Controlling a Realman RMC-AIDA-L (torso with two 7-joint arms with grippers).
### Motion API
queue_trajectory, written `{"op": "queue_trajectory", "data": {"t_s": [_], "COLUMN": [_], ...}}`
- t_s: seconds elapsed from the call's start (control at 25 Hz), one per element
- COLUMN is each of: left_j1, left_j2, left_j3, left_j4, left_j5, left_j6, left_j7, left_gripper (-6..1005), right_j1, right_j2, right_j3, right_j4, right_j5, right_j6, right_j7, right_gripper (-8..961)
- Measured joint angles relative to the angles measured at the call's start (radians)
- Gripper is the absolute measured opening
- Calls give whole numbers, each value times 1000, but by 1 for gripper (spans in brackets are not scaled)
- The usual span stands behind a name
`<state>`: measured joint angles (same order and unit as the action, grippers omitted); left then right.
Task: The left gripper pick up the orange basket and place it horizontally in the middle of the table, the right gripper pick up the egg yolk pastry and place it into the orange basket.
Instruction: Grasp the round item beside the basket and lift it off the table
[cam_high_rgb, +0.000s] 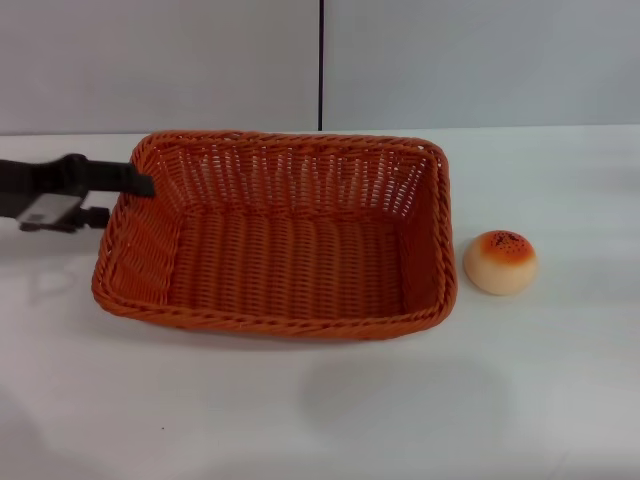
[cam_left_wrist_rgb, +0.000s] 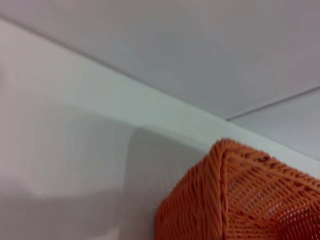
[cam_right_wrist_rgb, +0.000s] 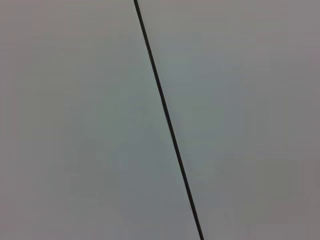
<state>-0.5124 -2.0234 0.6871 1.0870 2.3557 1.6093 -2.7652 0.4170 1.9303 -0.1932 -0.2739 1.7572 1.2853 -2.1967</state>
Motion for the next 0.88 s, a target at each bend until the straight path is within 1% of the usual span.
{"op": "queue_trajectory", "data": {"t_s": [0.04, 0.12, 0.16, 0.24, 0.28, 0.32, 0.44, 0.48, 0.52, 0.56, 0.64, 0.68, 0.72, 0.8, 0.84, 0.88], "left_j1": [0, 0, 0, 0, 0, 0, 1, 16, 16, 30, 30, 47, 91, 120, 120, 156], "left_j2": [4, 4, 15, 20, 20, 20, 22, 24, 24, 14, 14, 0, -27, -32, -32, -34], "left_j3": [-9, -9, -54, -101, -101, -101, -116, -180, -180, -188, -188, -193, -200, -207, -207, -213], "left_j4": [1, 1, 4, 4, 4, 4, 4, 2, 2, 5, 5, 6, -22, -60, -60, -124], "left_j5": [-2, -2, -4, -18, -18, -18, -26, -101, -101, -135, -135, -187, -334, -430, -430, -557], "left_j6": [1, 1, 6, 6, 6, 6, 4, -55, -55, -95, -95, -138, -184, -197, -197, -209], "left_j7": [11, 11, 66, 111, 111, 111, 130, 284, 284, 357, 357, 441, 653, 793, 793, 941], "left_gripper": [777, 816, 836, 836, 836, 836, 835, 835, 835, 835, 835, 834, 834, 834, 834, 834], "right_j1": [1, 1, 1, 1, 0, 0, -1, -2, -2, -3, -6, -8, -8, -9, -10, -15], "right_j2": [1, 2, 4, 7, 15, 15, 31, 43, 43, 50, 64, 77, 77, 85, 87, 94], "right_j3": [0, 0, 0, 0, 0, 0, 0, 0, 0, 0, -8, -24, -24, -52, -65, -90], "right_j4": [-2, -3, -4, -7, -18, -18, -41, -55, -55, -64, -88, -116, -116, -133, -134, -140], "right_j5": [0, 1, 1, 2, 2, 2, 3, 3, 3, 4, 2, -11, -11, -31, -36, -41], "right_j6": [0, 0, 0, 0, 0, 0, 4, 8, 8, 10, 11, 12, 12, 12, 12, 21], "right_j7": [0, 0, 0, 0, 0, 0, 1, 1, 1, 3, 9, 23, 23, 41, 45, 48], "right_gripper": [617, 617, 617, 617, 616, 616, 616, 616, 616, 616, 616, 616, 616, 616, 616, 616]}}
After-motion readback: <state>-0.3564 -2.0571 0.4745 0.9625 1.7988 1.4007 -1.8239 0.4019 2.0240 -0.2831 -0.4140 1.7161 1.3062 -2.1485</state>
